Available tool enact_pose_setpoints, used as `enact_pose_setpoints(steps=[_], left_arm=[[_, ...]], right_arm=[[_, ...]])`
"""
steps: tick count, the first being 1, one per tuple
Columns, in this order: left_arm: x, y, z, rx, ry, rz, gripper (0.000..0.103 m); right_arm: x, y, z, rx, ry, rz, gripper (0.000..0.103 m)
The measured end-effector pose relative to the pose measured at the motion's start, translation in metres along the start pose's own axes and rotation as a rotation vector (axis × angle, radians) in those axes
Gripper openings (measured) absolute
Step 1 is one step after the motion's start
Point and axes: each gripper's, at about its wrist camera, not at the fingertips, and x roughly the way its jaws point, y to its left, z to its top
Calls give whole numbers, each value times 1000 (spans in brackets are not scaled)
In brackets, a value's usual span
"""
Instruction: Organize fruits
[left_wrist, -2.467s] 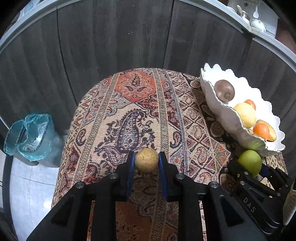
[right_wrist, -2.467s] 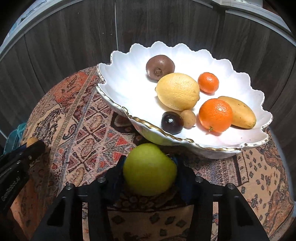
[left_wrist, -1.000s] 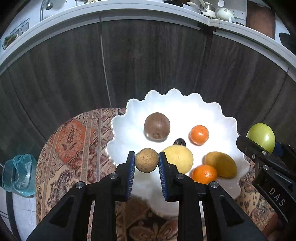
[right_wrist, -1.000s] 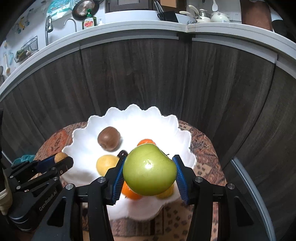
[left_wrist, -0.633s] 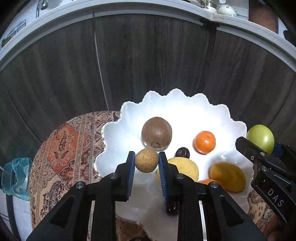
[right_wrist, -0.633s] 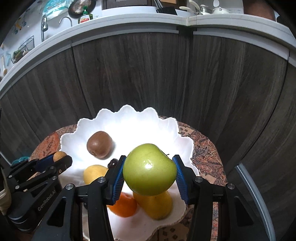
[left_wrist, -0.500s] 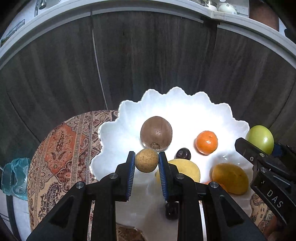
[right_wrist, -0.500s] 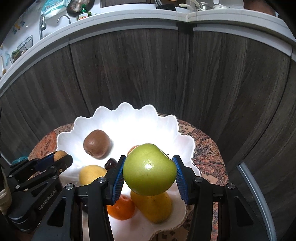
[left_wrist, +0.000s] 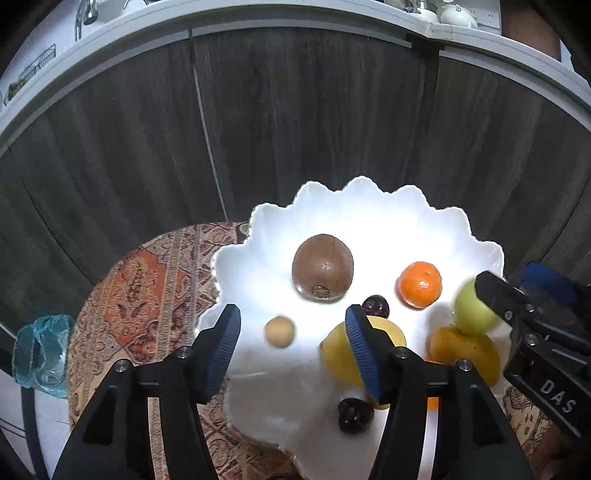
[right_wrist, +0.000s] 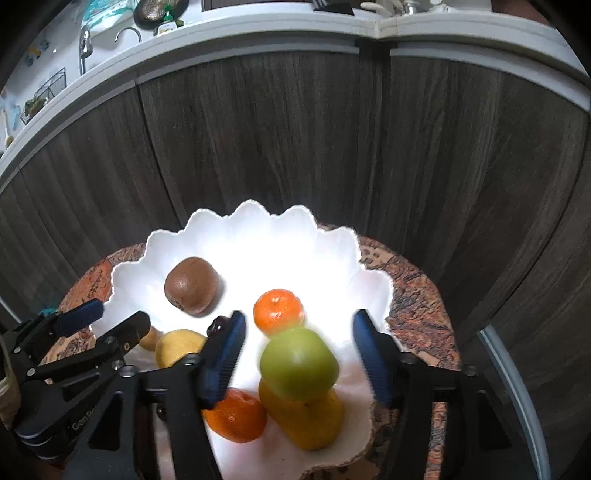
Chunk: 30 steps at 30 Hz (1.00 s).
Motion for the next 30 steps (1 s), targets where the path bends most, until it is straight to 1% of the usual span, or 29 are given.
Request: enact_pose_setpoints(steps=[2, 6, 9, 18, 23, 25, 30], left_arm=[[-7, 2, 1, -8, -3, 8, 64], [-27, 5, -1, -18, -25, 31, 72], [-48, 8, -3, -26, -49, 52, 77], [-115, 10, -16, -52, -111, 79, 87], [-149, 9, -28, -54, -147, 82, 88], [-162, 9, -32, -58, -161, 89, 90], [-190, 8, -42, -62, -199, 103, 93]], right_arm=[[-9, 1, 1, -5, -21, -17, 77], [-25, 3, 4, -10, -45, -33, 79], [-40, 2, 4, -1, -57, -40, 83], [-108, 4, 0, 5, -126, -36, 84], [-144, 4, -9, 3, -158, -36, 84], [-156, 4, -13, 6, -166, -37, 84], [-187, 4, -25, 6, -186, -37, 84]])
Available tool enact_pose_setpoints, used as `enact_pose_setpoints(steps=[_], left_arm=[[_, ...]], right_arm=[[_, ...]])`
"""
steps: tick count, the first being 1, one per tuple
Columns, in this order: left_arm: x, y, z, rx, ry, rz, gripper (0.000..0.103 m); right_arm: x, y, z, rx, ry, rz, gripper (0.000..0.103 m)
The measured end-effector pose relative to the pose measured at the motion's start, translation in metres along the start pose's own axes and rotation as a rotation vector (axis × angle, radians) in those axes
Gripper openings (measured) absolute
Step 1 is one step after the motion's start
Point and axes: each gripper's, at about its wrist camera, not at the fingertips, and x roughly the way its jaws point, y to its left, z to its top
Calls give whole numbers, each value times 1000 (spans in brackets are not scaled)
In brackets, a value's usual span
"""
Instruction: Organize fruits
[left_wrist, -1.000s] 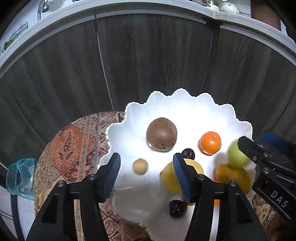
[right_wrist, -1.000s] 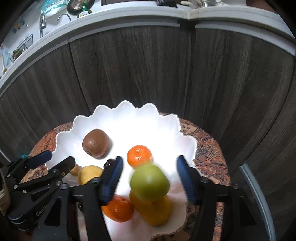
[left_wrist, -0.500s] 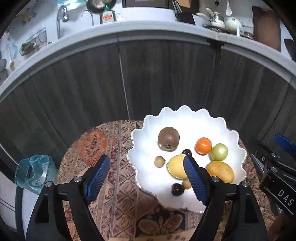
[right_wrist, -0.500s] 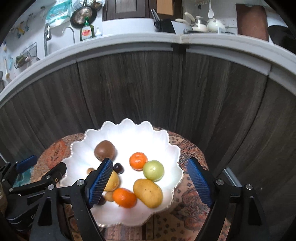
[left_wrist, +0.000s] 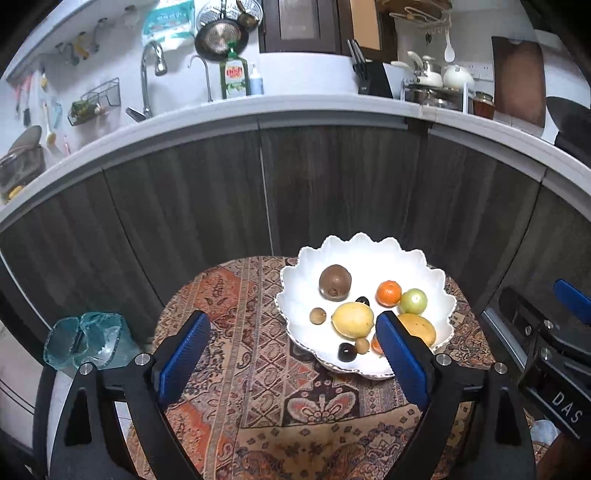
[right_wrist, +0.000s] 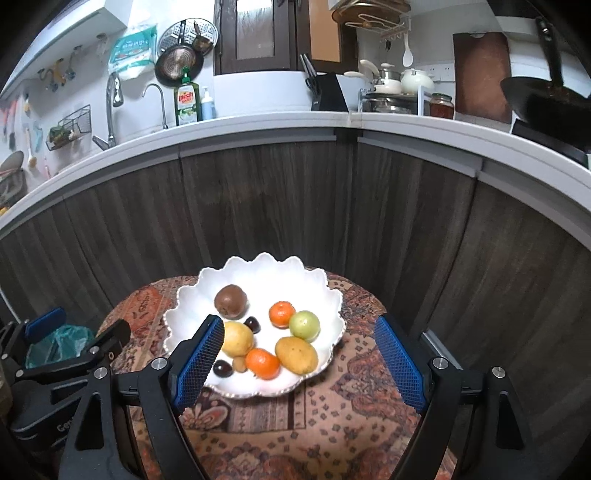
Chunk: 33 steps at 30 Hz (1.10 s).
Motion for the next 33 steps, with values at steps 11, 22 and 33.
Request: enact_pose_setpoints(steps=[11, 22, 33], left_arm=[[-52, 4, -17, -8, -49, 28, 95], [-86, 5, -32, -12, -70, 40, 95], [-106, 4, -43, -7, -83, 55, 97]], right_arm=[[-50, -11, -15, 35, -38, -22, 91], [-85, -11, -28, 23, -64, -17, 91], [-105, -15, -40, 23, -77, -11, 91]])
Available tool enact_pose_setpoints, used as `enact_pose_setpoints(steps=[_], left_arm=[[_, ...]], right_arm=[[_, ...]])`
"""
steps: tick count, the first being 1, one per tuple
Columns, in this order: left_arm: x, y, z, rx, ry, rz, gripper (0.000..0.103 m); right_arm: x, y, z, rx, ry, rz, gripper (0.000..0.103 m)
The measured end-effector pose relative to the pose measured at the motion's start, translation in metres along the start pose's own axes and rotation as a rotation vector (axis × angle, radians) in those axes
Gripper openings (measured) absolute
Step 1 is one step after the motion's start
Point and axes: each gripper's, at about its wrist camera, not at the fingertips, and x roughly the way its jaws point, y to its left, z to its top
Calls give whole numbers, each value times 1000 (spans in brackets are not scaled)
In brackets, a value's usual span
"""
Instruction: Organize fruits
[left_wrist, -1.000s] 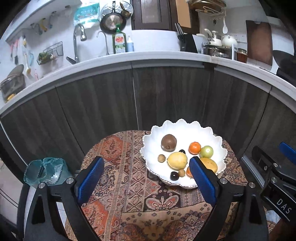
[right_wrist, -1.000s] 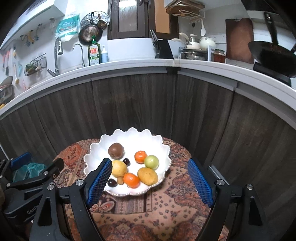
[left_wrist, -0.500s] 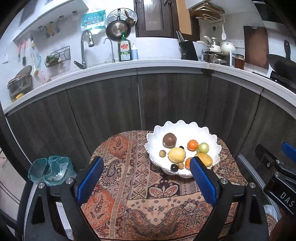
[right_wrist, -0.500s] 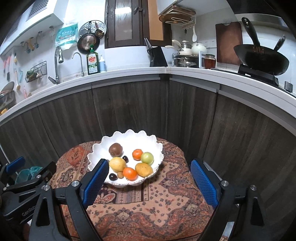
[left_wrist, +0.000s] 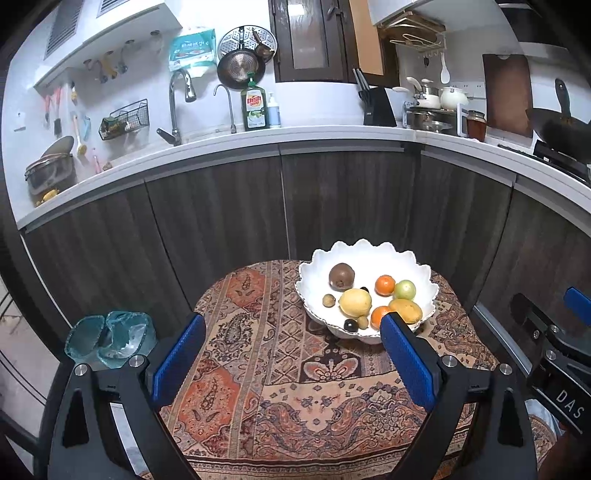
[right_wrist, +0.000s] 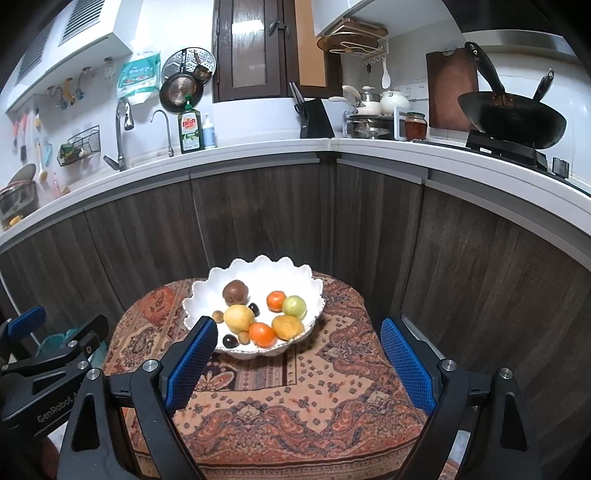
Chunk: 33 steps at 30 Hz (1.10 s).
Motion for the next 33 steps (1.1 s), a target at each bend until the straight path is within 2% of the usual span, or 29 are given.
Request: enact_pose_setpoints(steps=[11, 33], left_arm=[[-12, 1, -7, -7, -10, 9, 97], [-8, 4, -10, -17, -2, 10, 97]], right_arm=[[-9, -8, -9, 0, -7, -13, 91], [-10, -8, -9, -9, -12, -15, 91]])
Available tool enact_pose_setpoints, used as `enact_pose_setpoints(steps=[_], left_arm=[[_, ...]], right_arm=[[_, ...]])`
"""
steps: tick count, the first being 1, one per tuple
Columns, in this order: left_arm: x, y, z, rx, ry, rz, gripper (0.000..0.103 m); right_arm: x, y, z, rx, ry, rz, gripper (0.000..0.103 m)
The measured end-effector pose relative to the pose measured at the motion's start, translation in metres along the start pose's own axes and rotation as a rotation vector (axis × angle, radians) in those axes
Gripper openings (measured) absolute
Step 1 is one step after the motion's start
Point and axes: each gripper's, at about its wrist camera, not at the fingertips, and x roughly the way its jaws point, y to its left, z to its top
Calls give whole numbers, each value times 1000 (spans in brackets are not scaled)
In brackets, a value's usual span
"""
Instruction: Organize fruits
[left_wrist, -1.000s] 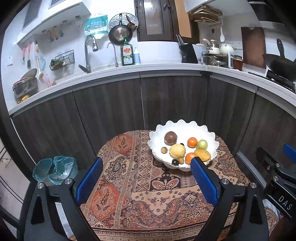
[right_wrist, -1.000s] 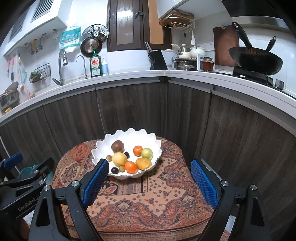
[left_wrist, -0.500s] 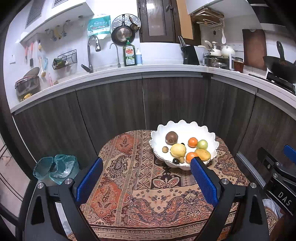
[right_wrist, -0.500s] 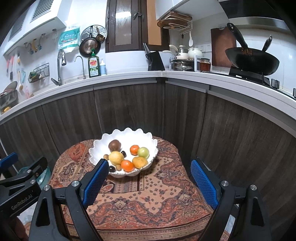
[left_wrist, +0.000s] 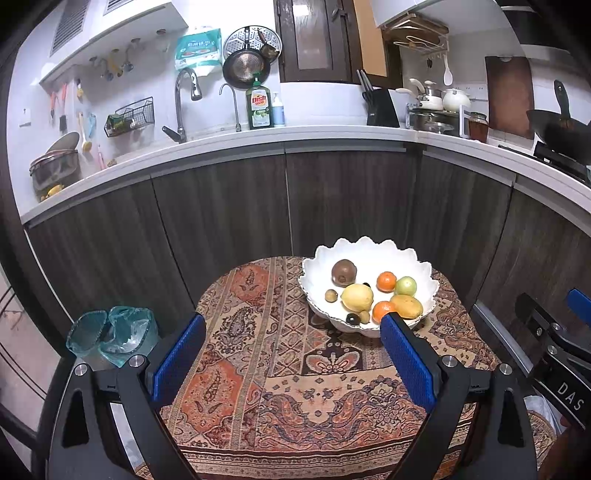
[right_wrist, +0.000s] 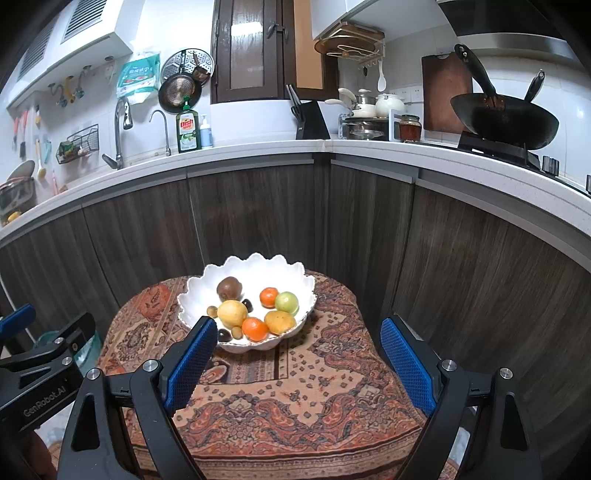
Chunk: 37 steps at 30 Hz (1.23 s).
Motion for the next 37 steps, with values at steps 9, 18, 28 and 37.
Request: enact_pose_setpoints(steps=[9, 18, 28, 37], left_arm=[[2, -1, 0, -2, 7, 2, 97], [2, -3, 0, -5, 3, -7, 97], [7, -6, -3, -10, 28, -2, 97], [8, -7, -5, -13, 37, -8, 97]], right_arm=[[0, 0, 0, 1, -1, 0, 91], [2, 0, -1, 7, 4, 0, 91], [2, -1, -1, 8, 6, -3, 91], [6, 1, -5, 10, 14, -3, 91]])
